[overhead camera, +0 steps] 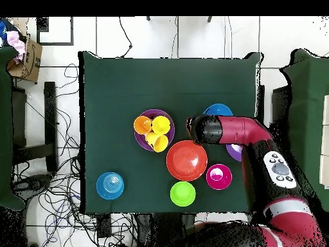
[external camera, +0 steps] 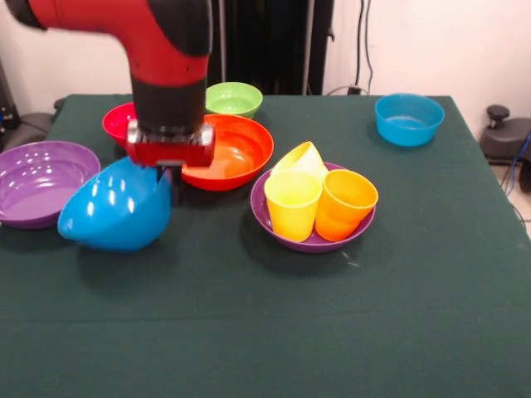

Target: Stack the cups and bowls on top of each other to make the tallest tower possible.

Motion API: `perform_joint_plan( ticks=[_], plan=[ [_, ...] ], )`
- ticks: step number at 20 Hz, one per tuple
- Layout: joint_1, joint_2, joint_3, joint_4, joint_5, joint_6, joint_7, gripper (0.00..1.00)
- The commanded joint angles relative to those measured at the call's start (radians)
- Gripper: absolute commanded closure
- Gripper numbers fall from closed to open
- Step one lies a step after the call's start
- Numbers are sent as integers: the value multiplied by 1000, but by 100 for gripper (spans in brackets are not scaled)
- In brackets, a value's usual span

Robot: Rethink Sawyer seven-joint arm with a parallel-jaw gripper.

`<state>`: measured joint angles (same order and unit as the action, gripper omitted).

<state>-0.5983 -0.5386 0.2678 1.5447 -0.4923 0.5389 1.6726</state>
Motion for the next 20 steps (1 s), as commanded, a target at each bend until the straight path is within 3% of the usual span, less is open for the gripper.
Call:
perform_joint_plan(
  ticks=[1, 7, 20],
  plan=[
    [37, -197, 87, 210, 115, 100, 69, 100],
    [97, -259, 71, 252, 208, 99, 125, 100],
    [323, -214, -79, 232, 302, 10, 324, 100]
  ],
)
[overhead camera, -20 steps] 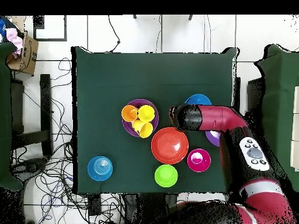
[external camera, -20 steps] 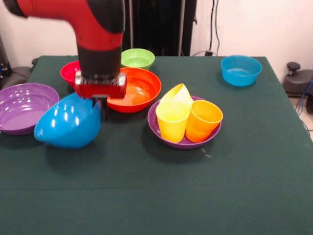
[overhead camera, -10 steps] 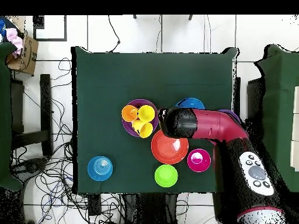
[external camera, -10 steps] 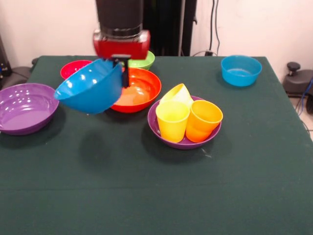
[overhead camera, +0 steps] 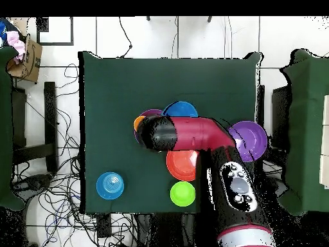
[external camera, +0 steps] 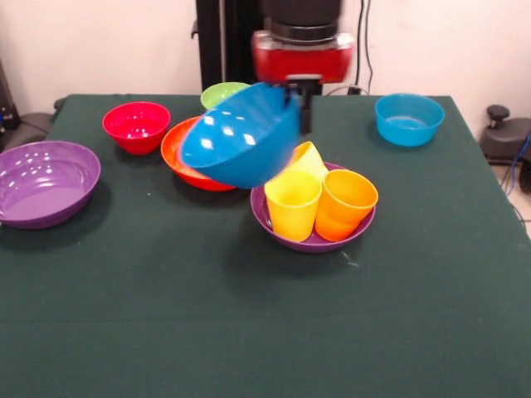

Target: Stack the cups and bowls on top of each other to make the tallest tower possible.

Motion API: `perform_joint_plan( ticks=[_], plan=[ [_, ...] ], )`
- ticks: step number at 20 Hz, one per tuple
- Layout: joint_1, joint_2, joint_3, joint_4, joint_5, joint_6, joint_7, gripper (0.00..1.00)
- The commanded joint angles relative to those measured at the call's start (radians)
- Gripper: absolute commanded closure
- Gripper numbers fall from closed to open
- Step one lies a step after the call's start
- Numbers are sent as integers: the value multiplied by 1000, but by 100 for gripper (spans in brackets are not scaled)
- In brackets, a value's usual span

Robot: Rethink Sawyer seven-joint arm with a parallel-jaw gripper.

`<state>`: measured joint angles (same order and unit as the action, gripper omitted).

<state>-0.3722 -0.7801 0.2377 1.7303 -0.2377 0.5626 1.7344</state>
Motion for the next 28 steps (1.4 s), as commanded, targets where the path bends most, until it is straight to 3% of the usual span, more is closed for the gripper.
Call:
perform_joint_plan(
  ticks=[1, 8, 16, 28],
  plan=[
    [102, 35, -51, 52, 53, -25, 268, 100],
    [205, 86, -114, 15, 58, -78, 368, 100],
    [252, 160, -177, 1, 4, -176, 409, 100],
    [300, 149, -251, -28, 34, -118, 398, 100]
  ],
)
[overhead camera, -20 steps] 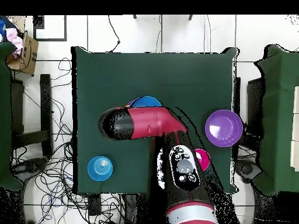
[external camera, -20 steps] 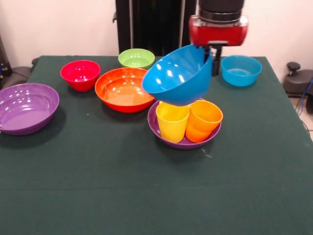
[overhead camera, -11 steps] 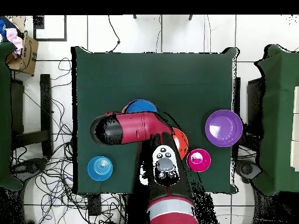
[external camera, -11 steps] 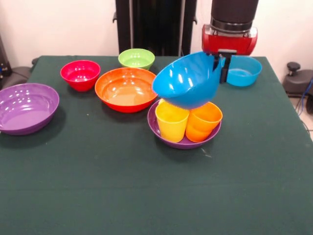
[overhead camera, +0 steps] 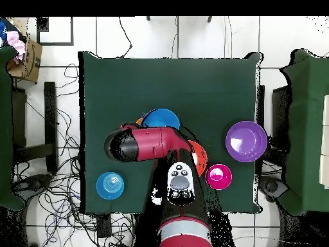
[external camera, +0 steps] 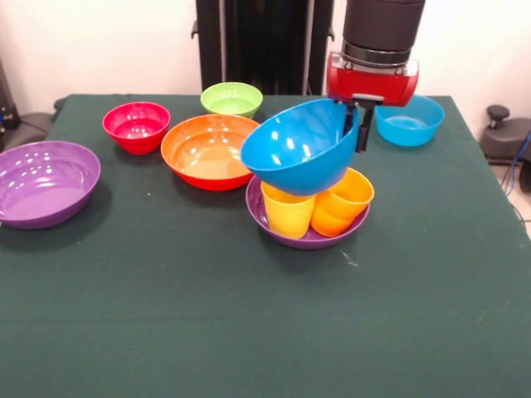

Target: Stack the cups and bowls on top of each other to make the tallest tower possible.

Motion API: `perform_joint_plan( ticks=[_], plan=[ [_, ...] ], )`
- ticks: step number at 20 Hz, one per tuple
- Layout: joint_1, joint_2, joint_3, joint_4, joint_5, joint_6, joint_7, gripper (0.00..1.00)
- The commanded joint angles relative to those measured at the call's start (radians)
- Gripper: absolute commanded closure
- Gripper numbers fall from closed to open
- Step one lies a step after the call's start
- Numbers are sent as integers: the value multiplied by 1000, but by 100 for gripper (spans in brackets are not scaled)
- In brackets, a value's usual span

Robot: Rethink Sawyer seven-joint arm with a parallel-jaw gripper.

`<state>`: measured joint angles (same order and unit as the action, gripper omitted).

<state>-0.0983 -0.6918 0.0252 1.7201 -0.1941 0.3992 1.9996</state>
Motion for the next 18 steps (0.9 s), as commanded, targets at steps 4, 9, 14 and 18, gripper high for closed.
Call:
perform_joint_plan(
  ticks=[4, 9, 14, 18],
  plan=[
    [35, 66, -47, -26, 3, 47, 129, 100],
    [48, 108, -58, -40, 7, 10, 139, 100],
    [63, 164, -61, -59, 26, -30, 158, 100],
    [85, 212, -75, -79, 38, -63, 185, 100]
  ],
)
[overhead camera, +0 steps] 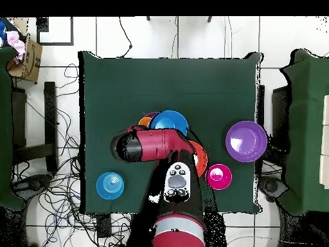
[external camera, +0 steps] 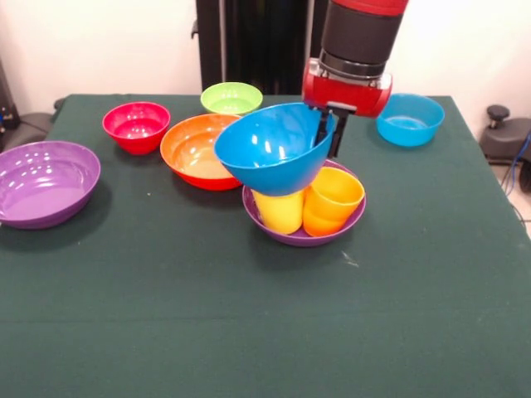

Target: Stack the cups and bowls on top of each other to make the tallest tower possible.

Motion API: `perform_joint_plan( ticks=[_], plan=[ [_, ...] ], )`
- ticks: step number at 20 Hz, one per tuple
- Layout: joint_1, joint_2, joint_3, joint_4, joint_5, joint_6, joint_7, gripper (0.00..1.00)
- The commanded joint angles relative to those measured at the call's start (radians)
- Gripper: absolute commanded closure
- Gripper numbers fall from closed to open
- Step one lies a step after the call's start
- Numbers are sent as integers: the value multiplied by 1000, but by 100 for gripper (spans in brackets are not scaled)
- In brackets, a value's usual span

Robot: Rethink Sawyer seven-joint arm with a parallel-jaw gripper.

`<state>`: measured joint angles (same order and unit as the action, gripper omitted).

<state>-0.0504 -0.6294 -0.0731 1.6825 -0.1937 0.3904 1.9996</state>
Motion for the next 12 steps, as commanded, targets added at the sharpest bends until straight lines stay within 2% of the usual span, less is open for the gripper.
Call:
perform_joint_plan(
  ticks=[1, 5, 12],
  plan=[
    [37, 154, 25, -41, 39, -62, 183, 100],
    [54, 190, 9, -54, 50, -94, 194, 100],
    [60, 208, -1, -59, 74, -112, 179, 100]
  ],
)
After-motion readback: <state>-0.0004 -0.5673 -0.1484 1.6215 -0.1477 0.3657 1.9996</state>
